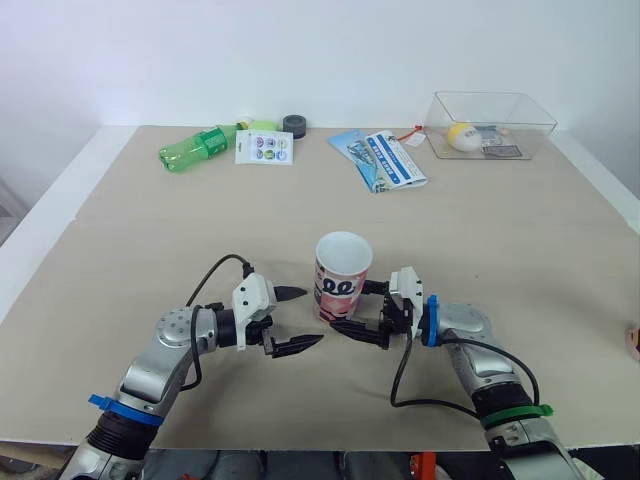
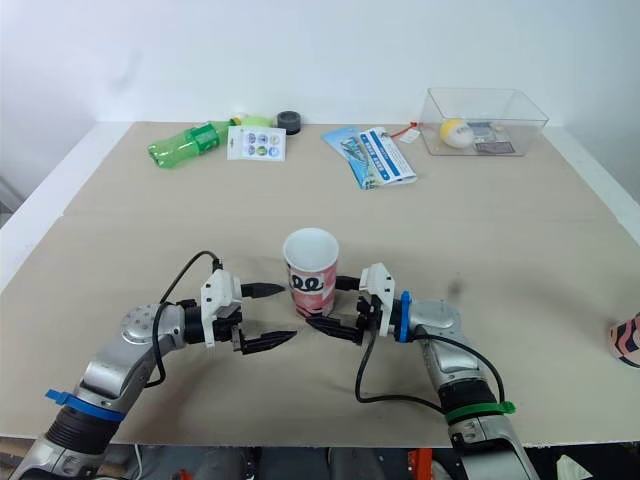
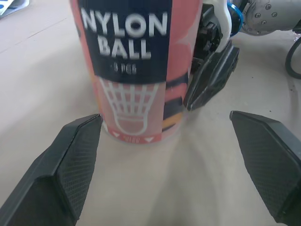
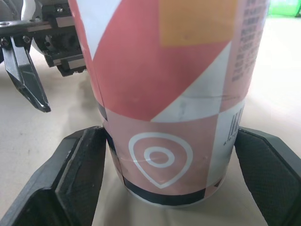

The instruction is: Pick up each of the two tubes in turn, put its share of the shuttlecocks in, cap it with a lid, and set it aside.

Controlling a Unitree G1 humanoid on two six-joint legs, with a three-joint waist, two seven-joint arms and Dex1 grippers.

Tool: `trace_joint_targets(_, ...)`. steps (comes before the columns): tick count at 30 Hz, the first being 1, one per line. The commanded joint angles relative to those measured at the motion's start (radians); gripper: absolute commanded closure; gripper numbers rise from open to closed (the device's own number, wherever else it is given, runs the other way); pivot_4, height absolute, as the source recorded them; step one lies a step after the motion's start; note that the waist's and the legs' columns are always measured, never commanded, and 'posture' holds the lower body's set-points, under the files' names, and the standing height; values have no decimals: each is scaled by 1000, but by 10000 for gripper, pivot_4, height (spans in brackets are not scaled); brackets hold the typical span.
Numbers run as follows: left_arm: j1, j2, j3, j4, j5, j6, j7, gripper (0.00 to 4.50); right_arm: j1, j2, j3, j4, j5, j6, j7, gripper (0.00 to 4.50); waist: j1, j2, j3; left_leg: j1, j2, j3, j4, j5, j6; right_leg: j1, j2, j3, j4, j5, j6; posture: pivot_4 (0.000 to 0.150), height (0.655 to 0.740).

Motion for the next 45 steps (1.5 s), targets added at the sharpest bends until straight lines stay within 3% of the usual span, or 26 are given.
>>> trace_joint_targets(1, -16, -2, 0, -19, 0, -13, 2, 0, -18, 26, 18, 14, -13, -8, -20, 223, 0, 0, 0, 0, 1, 0, 0, 0, 0, 0, 0, 0, 0, 0, 0, 1500, 7400)
trace_joint_targets(9, -17, 3, 1, -14, 6, -12, 8, 0, -34, 34, 33, 36, -37, -20, -24, 223, -1, 0, 0, 1, 4, 0, 0, 0, 0, 0, 3, 0, 0, 2, -3, 1500, 7400)
trace_joint_targets(12, -15, 7, 4, -15, 8, -11, 9, 0, -34, 34, 31, 42, -37, -26, -23, 7405, -1, 0, 0, 2, 4, 1, 0, 0, 0, 1, 3, 0, 0, 2, -3, 1500, 7400)
trace_joint_targets(15, -14, 10, 7, -11, 10, -12, 8, 0, -33, 35, 30, 41, -34, -25, -23, 7405, -1, 0, 0, 2, 4, 1, 0, 0, 0, 1, 3, 0, 0, 2, -3, 1500, 7400)
trace_joint_targets(17, -14, 12, 8, -8, 11, -12, 8, 0, -34, 35, 30, 43, -44, -36, -33, 11389, -1, 0, 0, 2, 4, 1, 0, 0, 0, 0, 3, 0, 0, 2, -3, 1500, 7400)
trace_joint_targets(38, -35, 5, -2, 14, 19, -16, -2, 0, 25, -7, -13, -88, -5, 45, -80, 11389, 1, 0, 0, 0, 4, 1, 0, 0, 0, -1, 3, 0, 0, 1, -3, 1500, 7400)
trace_joint_targets(45, -45, 0, -9, 26, 22, -21, -9, 0, 43, -48, -149, -89, 23, 78, -236, 11389, 4, -1, 1, 0, 3, 1, 0, 0, -1, -1, 2, 0, 0, 1, -3, 1500, 7400)
